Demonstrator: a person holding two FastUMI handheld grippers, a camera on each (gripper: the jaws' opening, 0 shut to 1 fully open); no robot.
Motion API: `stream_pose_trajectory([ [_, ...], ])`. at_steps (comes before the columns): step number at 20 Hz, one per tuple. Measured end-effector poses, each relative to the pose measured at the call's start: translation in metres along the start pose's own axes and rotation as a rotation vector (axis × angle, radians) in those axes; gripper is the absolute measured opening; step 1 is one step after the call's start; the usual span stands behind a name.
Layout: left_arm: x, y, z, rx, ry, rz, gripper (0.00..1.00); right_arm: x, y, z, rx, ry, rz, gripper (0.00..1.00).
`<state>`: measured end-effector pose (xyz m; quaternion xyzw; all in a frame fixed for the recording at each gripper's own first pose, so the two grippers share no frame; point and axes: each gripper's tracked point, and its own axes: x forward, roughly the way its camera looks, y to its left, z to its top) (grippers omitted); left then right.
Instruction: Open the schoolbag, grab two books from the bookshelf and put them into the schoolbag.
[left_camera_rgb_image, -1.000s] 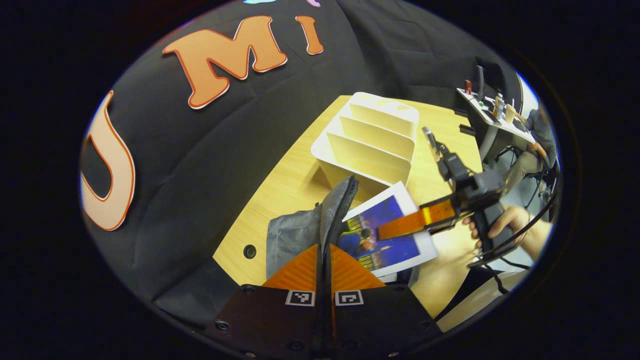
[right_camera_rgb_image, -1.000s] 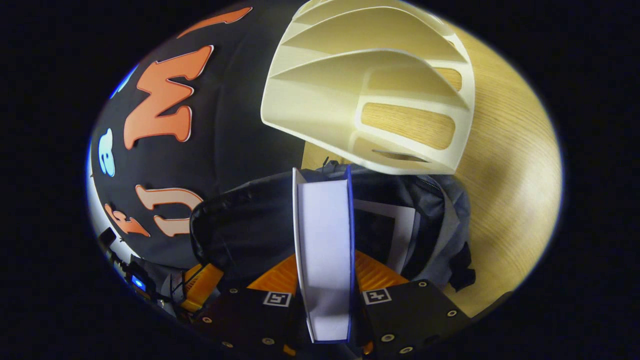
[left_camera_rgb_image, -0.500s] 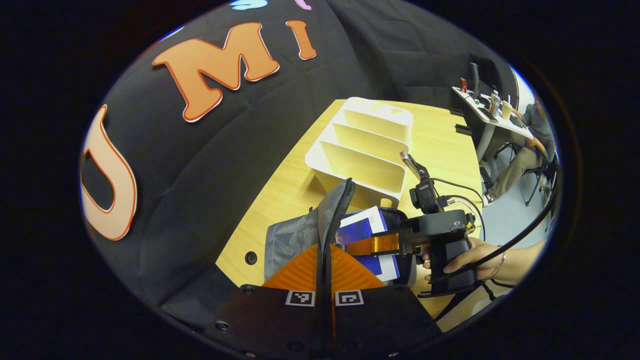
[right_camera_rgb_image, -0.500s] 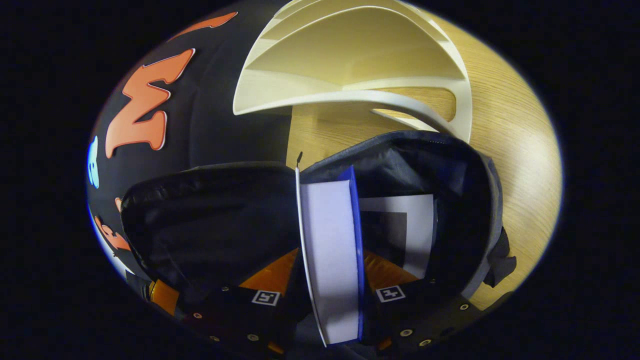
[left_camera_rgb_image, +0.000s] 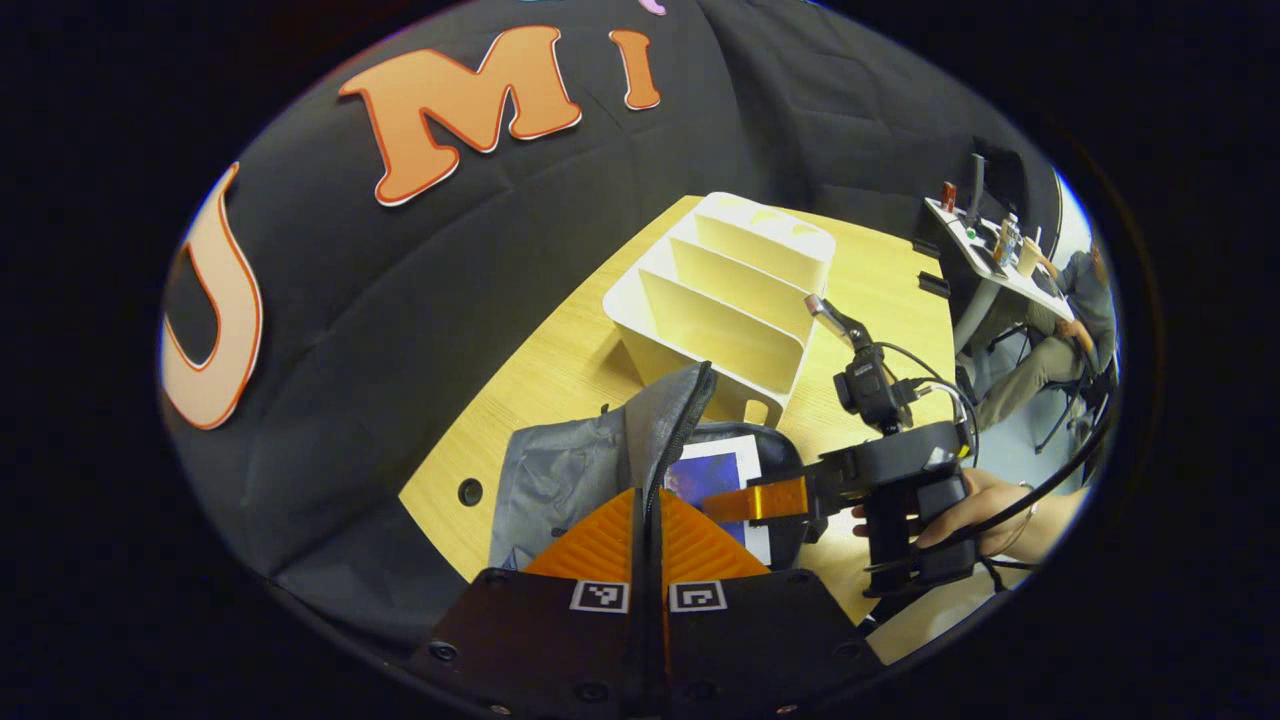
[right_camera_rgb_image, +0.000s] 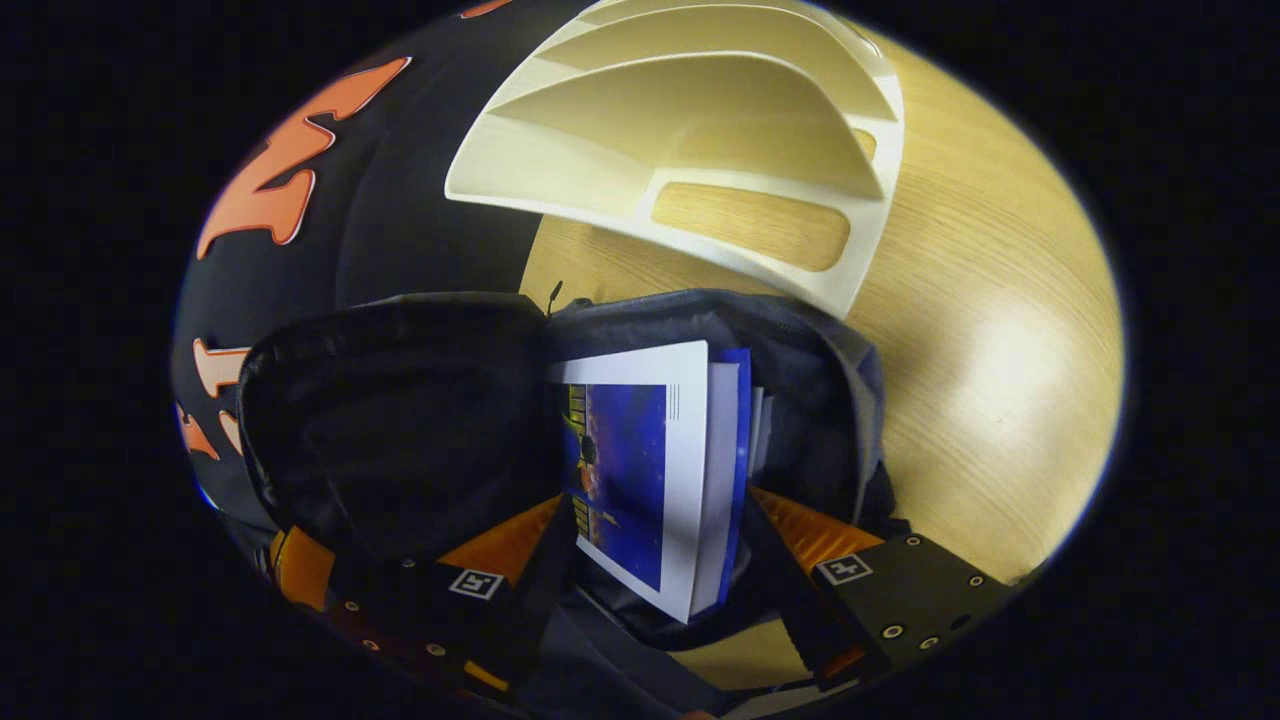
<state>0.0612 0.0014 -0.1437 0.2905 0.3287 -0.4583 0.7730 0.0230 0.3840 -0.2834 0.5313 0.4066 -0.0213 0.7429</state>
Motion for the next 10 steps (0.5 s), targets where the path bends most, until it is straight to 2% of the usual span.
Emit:
stream_pose_trajectory([
  [5,0.007,-0.022,-0.019,-0.145,0.024,-0.022,0.01,-0.037,-0.03,0.023,-0.119,-0.002,-0.115,0.98],
  [7,0.009,-0.035,-0.021,-0.209,0.029,-0.029,0.04,-0.051,-0.04,0.033,-0.183,0.008,-0.159,0.99],
  [10,0.012,-0.059,-0.02,-0.314,0.028,-0.04,0.14,-0.073,-0.05,0.049,-0.282,0.03,-0.205,0.99],
])
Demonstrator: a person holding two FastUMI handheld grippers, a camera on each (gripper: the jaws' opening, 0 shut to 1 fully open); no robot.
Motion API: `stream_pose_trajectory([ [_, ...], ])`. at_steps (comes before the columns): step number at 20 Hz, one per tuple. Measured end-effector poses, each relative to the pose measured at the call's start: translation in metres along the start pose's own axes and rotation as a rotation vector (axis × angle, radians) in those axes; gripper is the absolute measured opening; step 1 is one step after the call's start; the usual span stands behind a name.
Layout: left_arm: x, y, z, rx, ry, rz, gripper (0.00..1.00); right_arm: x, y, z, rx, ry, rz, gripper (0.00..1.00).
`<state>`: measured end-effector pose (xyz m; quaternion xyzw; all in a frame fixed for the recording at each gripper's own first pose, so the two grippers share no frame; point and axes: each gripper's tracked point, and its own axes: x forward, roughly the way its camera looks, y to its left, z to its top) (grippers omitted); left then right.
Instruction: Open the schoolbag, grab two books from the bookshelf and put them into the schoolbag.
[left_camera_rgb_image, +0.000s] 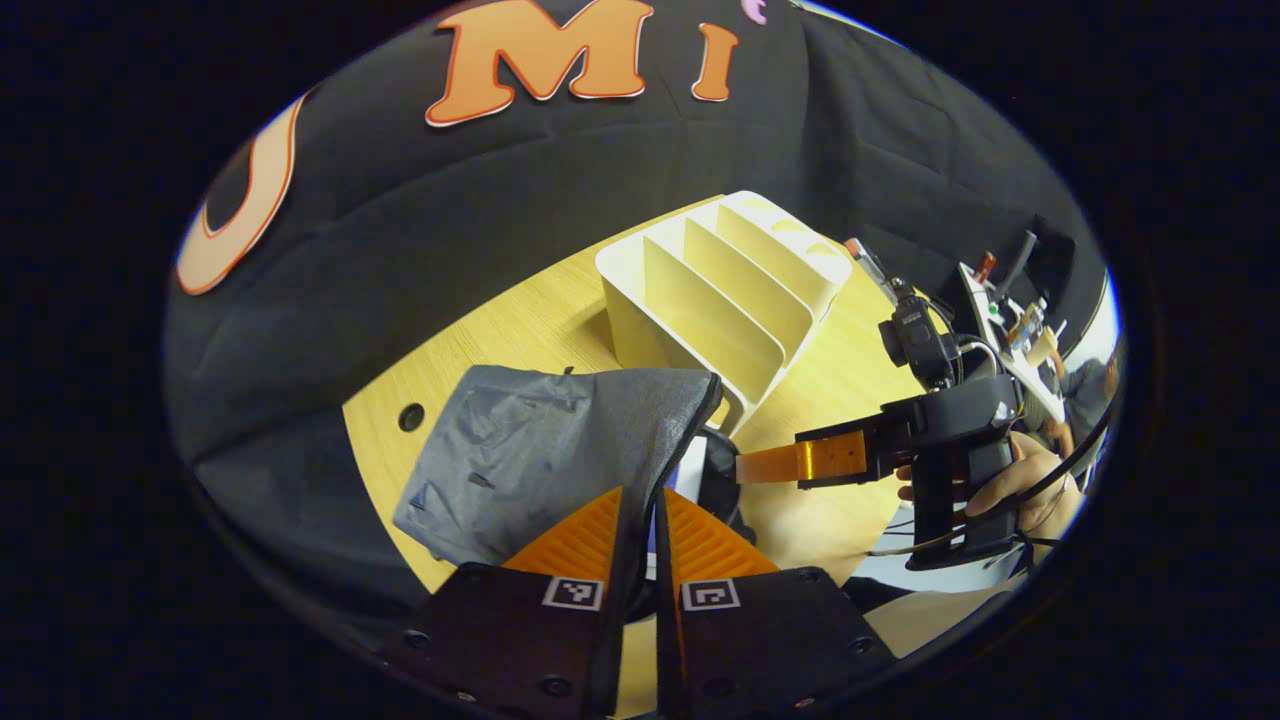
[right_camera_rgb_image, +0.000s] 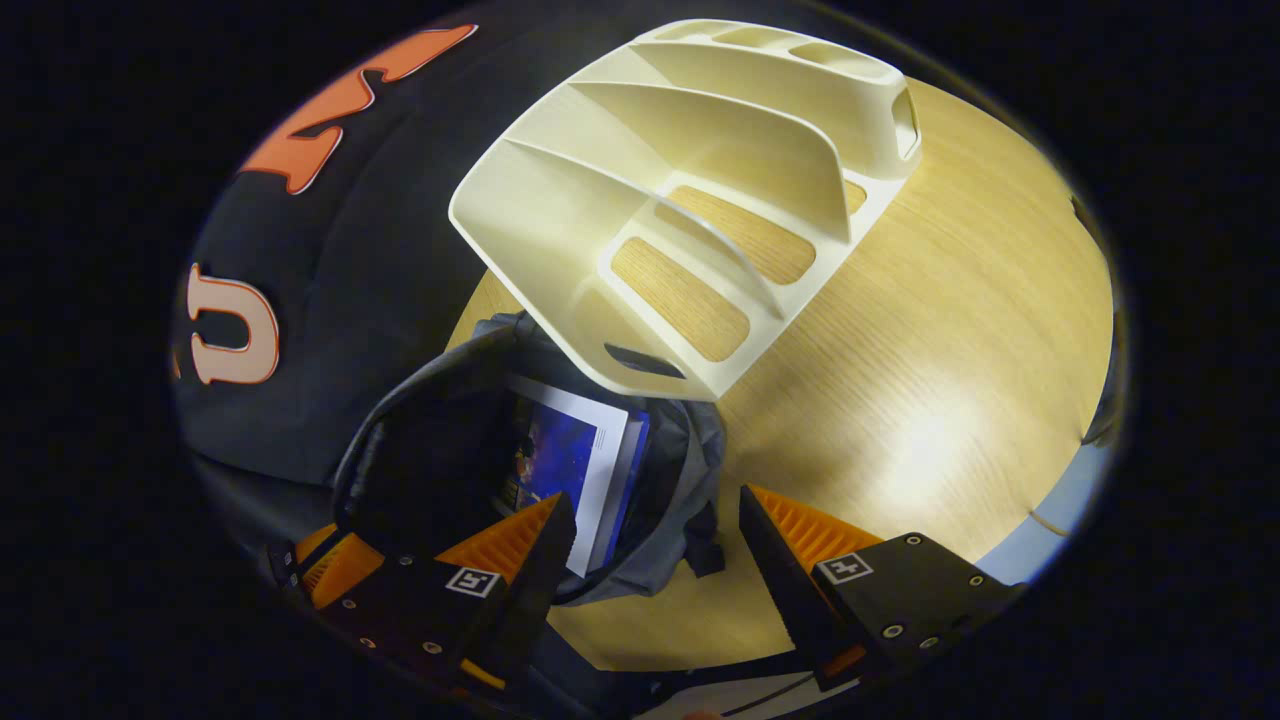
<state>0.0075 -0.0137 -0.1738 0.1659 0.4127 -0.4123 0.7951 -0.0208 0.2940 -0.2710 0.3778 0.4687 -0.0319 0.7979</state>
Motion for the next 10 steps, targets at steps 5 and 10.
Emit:
stream_pose_trajectory([
  [5,0.007,-0.031,0.0,-0.169,-0.056,0.08,0.79,-0.042,-0.025,0.032,-0.184,-0.009,-0.036,0.99],
  [10,-0.029,-0.02,0.048,-0.215,-0.322,0.407,0.99,-0.107,-0.018,0.116,-0.485,-0.25,-0.03,0.99],
])
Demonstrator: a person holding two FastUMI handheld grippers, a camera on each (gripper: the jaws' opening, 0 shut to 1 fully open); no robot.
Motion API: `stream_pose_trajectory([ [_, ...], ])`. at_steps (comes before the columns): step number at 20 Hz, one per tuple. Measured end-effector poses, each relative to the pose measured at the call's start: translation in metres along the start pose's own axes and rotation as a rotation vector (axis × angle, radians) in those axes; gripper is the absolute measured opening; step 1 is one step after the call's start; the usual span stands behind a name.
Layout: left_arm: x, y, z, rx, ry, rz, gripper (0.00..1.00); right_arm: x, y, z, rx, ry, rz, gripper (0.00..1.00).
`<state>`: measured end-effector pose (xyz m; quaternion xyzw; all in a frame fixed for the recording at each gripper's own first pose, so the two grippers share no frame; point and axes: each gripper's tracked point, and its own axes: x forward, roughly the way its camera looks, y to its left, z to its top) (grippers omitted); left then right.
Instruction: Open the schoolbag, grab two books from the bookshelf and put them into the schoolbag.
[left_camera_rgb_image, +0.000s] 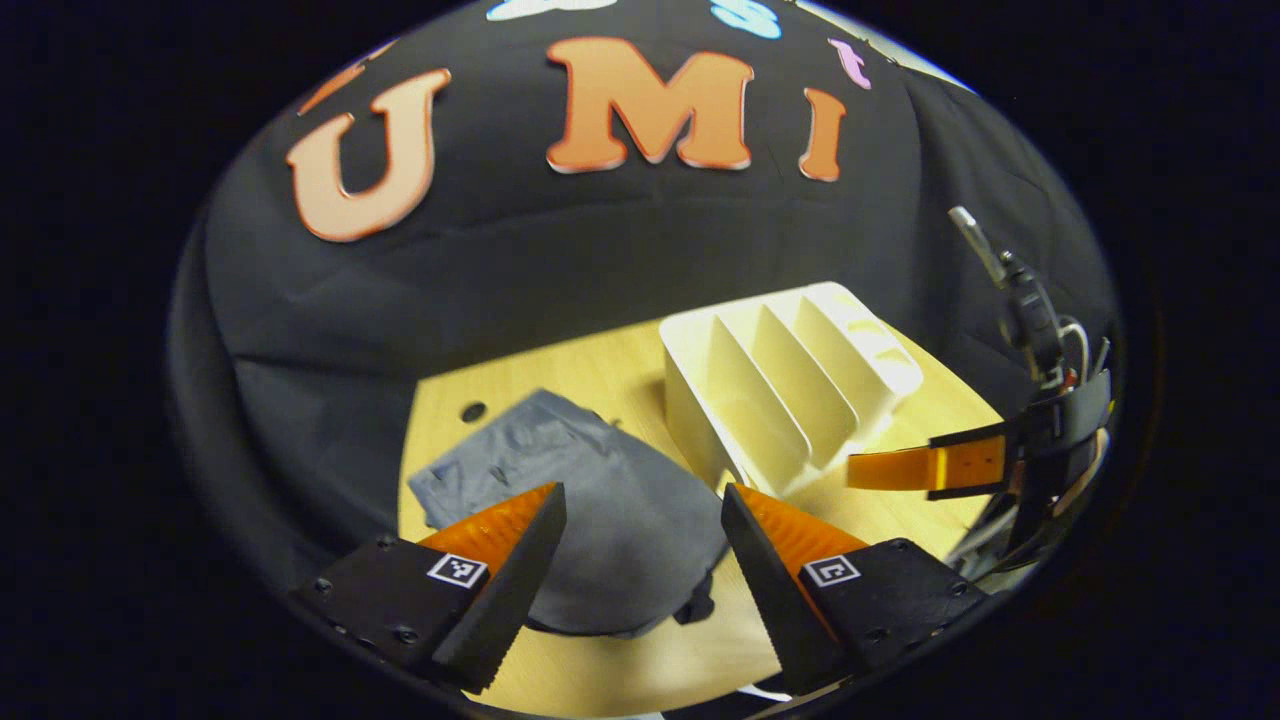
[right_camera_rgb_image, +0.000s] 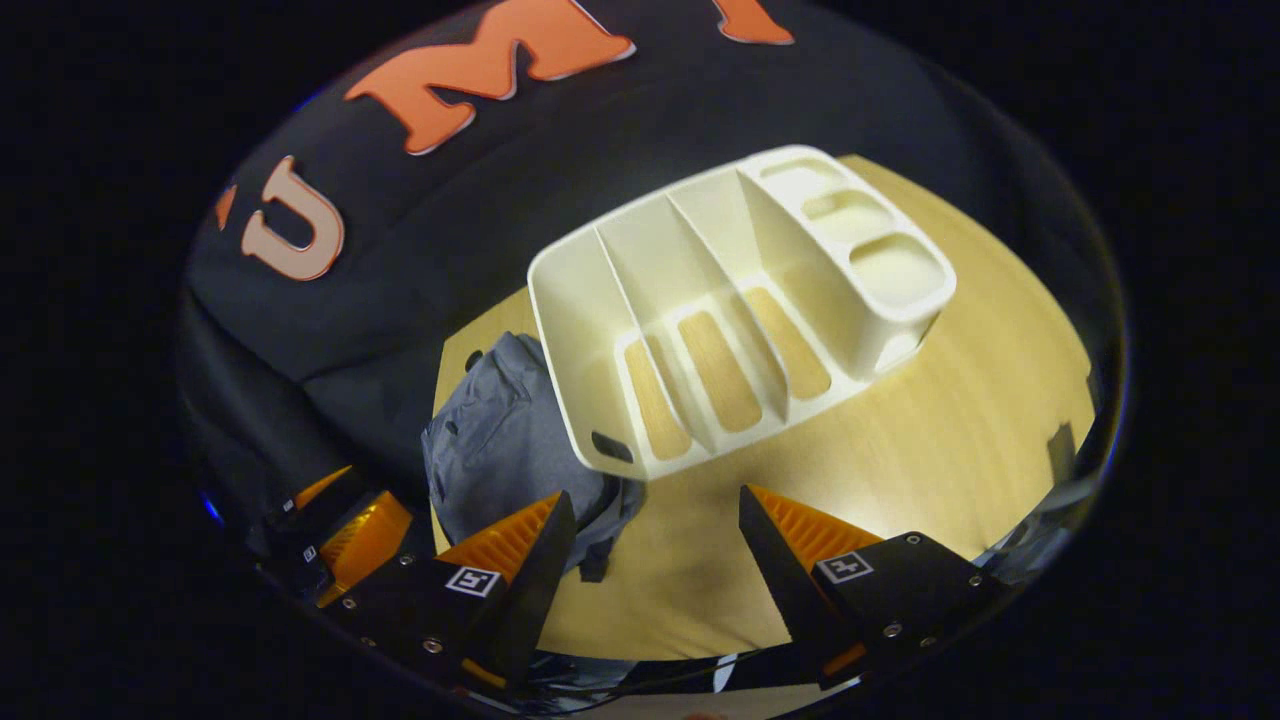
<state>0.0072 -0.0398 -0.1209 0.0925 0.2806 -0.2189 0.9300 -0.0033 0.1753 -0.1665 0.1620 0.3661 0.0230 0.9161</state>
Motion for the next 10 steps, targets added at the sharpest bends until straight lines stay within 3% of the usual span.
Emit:
stream_pose_trajectory([
  [3,-0.021,0.002,0.038,-0.019,-0.178,0.131,0.99,-0.033,-0.006,0.06,-0.141,-0.229,-0.008,0.98],
  [7,-0.04,0.019,0.068,-0.073,-0.374,0.27,0.98,-0.081,-0.001,0.11,-0.218,-0.489,0.022,0.98],
  [10,-0.046,0.025,0.084,-0.127,-0.436,0.288,0.98,-0.107,0.009,0.12,-0.236,-0.605,0.073,0.98],
])
